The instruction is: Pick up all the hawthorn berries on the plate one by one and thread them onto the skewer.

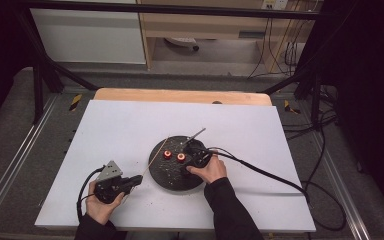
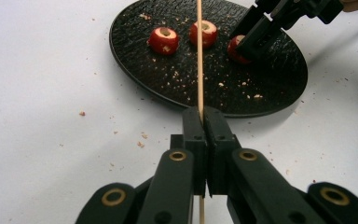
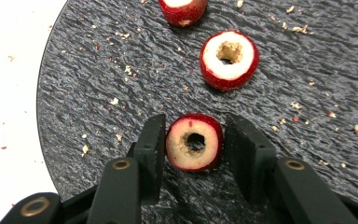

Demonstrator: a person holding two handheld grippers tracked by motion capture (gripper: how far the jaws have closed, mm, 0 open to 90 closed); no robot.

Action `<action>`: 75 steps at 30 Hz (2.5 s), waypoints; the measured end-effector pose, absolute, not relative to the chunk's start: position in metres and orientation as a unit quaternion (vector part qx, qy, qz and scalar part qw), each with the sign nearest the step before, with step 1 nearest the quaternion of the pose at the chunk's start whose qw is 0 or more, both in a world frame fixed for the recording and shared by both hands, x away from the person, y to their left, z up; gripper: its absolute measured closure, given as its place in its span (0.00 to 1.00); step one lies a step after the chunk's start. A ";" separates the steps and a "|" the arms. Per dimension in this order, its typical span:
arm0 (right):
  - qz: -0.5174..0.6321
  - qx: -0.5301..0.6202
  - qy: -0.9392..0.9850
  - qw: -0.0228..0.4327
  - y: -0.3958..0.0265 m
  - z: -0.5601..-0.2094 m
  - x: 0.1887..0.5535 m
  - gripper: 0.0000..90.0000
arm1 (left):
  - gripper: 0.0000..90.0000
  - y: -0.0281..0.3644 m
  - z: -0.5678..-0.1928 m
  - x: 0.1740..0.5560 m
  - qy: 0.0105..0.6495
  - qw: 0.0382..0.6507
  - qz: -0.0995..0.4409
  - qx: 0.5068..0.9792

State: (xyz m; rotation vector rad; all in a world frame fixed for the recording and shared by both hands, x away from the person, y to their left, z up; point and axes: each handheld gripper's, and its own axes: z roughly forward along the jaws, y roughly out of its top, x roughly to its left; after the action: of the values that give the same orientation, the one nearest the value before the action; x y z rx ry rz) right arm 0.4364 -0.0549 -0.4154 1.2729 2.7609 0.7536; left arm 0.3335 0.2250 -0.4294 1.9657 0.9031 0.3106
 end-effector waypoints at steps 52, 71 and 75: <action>0.443 0.450 0.775 0.033 -0.109 -0.385 0.413 0.69 | 0.98 0.220 -0.429 0.330 0.367 0.465 0.137 0.794; 0.571 0.486 0.661 0.027 -0.120 -0.408 0.402 0.69 | 0.98 0.213 -0.429 0.327 0.367 0.468 0.139 0.792; 0.590 0.492 0.640 0.026 -0.119 -0.409 0.402 0.69 | 0.98 0.211 -0.429 0.327 0.367 0.467 0.139 0.792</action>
State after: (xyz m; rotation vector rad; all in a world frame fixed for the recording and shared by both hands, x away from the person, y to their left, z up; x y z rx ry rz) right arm 0.4016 -0.1194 -0.4095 1.5195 1.9795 1.8222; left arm 0.3269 0.2108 -0.4287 1.9440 0.9018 0.3413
